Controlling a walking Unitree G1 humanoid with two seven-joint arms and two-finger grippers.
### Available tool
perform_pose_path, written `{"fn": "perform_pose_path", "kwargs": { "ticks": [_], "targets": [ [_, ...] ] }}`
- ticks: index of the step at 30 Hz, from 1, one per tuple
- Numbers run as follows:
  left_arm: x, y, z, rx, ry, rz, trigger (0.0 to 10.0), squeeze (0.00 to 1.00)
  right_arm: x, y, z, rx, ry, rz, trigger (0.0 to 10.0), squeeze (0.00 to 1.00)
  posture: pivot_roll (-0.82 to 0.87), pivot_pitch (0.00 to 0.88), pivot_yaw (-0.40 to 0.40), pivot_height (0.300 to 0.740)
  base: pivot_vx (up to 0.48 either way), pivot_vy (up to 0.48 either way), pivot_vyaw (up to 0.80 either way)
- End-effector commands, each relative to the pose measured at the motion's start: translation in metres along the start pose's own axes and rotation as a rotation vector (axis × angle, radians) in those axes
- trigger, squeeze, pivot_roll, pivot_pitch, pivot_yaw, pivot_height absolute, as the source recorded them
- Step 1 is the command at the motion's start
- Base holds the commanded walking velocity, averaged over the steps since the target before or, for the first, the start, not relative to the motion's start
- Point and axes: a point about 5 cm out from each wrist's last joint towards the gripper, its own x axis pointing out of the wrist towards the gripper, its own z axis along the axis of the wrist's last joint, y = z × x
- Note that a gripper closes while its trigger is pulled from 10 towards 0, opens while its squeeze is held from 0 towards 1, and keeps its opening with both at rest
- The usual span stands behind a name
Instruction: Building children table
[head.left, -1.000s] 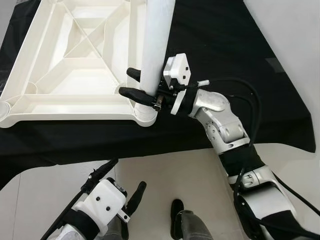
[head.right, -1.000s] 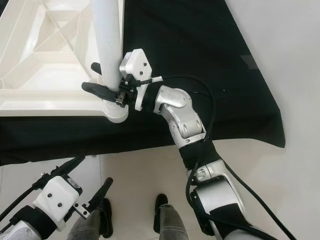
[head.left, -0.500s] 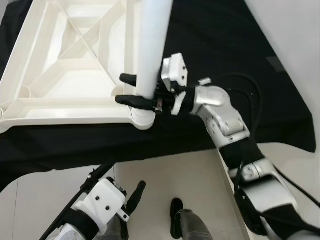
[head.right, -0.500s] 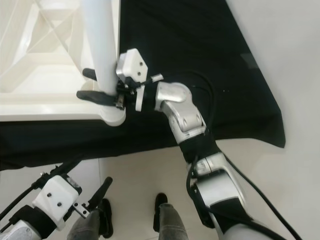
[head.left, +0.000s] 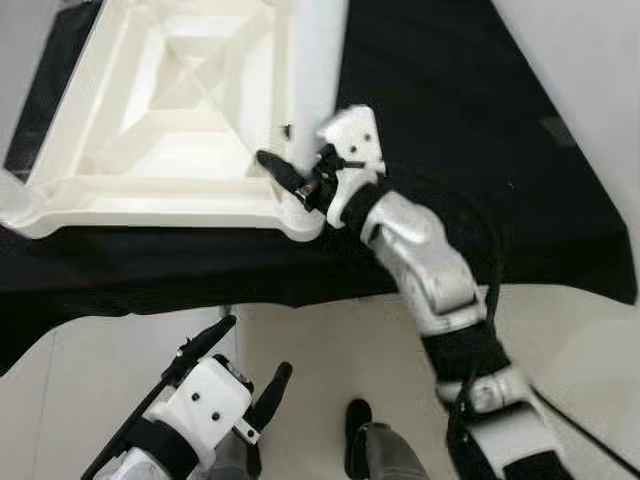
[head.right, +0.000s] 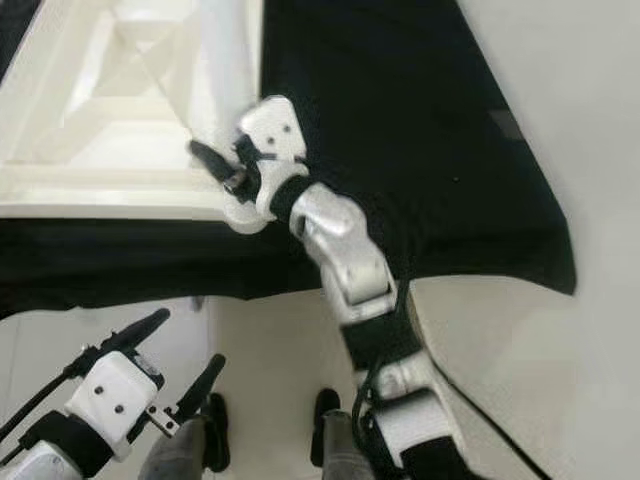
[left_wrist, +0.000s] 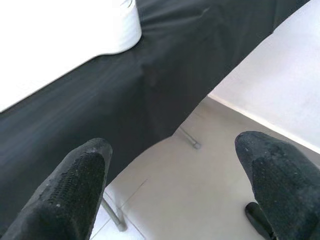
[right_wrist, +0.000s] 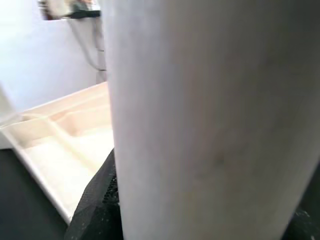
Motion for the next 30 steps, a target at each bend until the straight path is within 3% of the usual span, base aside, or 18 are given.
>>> {"fn": "perform_pose_path", "kwargs": {
  "ticks": [1,2,3,6,7,8,11,14,17,22,23,30],
  "targets": [
    [0.000,-0.004,-0.007,-0.015,0.032,-0.019,10.0,0.00,-0.022,-0.003,-0.075,0.104,0.354,-0.093,10.0,0.00,0.08,0.447,-0.068,0.740,0.000,0.000,0.00],
    [0.000,-0.004,-0.007,-0.015,0.032,-0.019,10.0,0.00,-0.022,-0.003,-0.075,0.104,0.354,-0.093,10.0,0.00,0.08,0.447,-0.068,0.740,0.000,0.000,0.00],
    [0.000,-0.004,-0.008,-0.014,0.032,-0.016,10.0,0.00,-0.008,0.009,-0.059,0.187,0.230,0.051,10.0,0.00,0.08,0.439,-0.066,0.740,0.000,0.000,0.00],
    [0.001,-0.004,-0.008,-0.014,0.032,-0.015,10.0,0.00,-0.005,0.012,-0.052,0.200,0.189,0.093,10.0,0.00,0.08,0.439,-0.066,0.740,0.000,0.000,0.00],
    [0.001,-0.003,-0.009,-0.015,0.031,-0.015,10.0,0.00,-0.001,0.015,-0.039,0.215,0.117,0.220,10.0,0.00,0.08,0.432,-0.066,0.740,0.000,0.000,0.00],
    [0.001,-0.003,-0.009,-0.015,0.031,-0.015,10.0,0.00,-0.001,0.015,-0.039,0.215,0.117,0.220,10.0,0.00,0.08,0.432,-0.066,0.740,0.000,0.000,0.00],
    [0.003,-0.003,-0.009,-0.017,0.030,-0.014,10.0,0.00,-0.001,0.012,-0.023,0.215,0.065,0.479,10.0,0.00,0.08,0.423,-0.066,0.740,0.000,0.000,0.00],
    [0.003,-0.003,-0.009,-0.018,0.030,-0.014,10.0,0.00,-0.002,0.012,-0.019,0.213,0.055,0.551,10.0,0.00,0.08,0.423,-0.066,0.740,0.000,0.000,0.00],
    [0.004,-0.002,-0.010,-0.018,0.029,-0.013,10.0,0.00,-0.013,0.004,-0.009,0.184,0.041,0.860,10.0,0.00,0.09,0.414,-0.058,0.740,0.000,0.000,0.00],
    [0.005,-0.002,-0.011,-0.019,0.029,-0.017,10.0,0.00,-0.012,0.001,-0.005,0.156,0.047,0.975,10.0,0.00,0.09,0.411,-0.054,0.740,0.000,0.000,0.00],
    [0.005,-0.002,-0.011,-0.019,0.029,-0.019,10.0,0.00,-0.005,-0.001,0.001,0.146,0.037,1.014,10.0,0.00,0.10,0.408,-0.054,0.740,0.000,0.000,0.00],
    [0.006,-0.001,-0.012,-0.019,0.030,-0.019,10.0,0.00,0.003,0.001,0.007,0.154,0.004,1.052,10.0,0.00,0.10,0.410,-0.055,0.740,0.000,0.000,0.00]
  ]
}}
